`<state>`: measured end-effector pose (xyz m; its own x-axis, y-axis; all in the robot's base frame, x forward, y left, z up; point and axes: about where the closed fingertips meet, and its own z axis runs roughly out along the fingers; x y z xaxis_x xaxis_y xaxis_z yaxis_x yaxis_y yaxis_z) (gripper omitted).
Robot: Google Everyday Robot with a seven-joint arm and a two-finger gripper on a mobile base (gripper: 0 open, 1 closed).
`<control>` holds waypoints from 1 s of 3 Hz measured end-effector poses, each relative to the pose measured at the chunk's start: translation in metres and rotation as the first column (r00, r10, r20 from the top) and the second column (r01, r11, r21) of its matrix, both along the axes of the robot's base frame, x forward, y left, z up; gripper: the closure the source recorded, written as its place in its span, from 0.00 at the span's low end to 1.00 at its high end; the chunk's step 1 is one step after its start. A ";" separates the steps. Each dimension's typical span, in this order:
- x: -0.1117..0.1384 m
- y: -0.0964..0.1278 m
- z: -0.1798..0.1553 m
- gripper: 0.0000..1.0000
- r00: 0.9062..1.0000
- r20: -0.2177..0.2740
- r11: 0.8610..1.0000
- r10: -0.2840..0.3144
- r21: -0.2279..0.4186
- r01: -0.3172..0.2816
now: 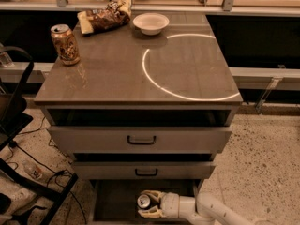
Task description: Place pepsi can into bottom drawer
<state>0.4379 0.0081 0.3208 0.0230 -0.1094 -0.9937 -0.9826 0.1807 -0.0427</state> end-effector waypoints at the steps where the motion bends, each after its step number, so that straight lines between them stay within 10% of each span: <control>1: 0.009 0.015 -0.051 1.00 0.995 -0.083 0.998 -0.055 0.028 0.058; 3: 0.039 0.009 -0.086 1.00 0.992 -0.080 0.995 -0.098 -0.001 0.099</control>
Offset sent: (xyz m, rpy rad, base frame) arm 0.0262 0.0128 -0.1081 0.0415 0.1449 -0.1499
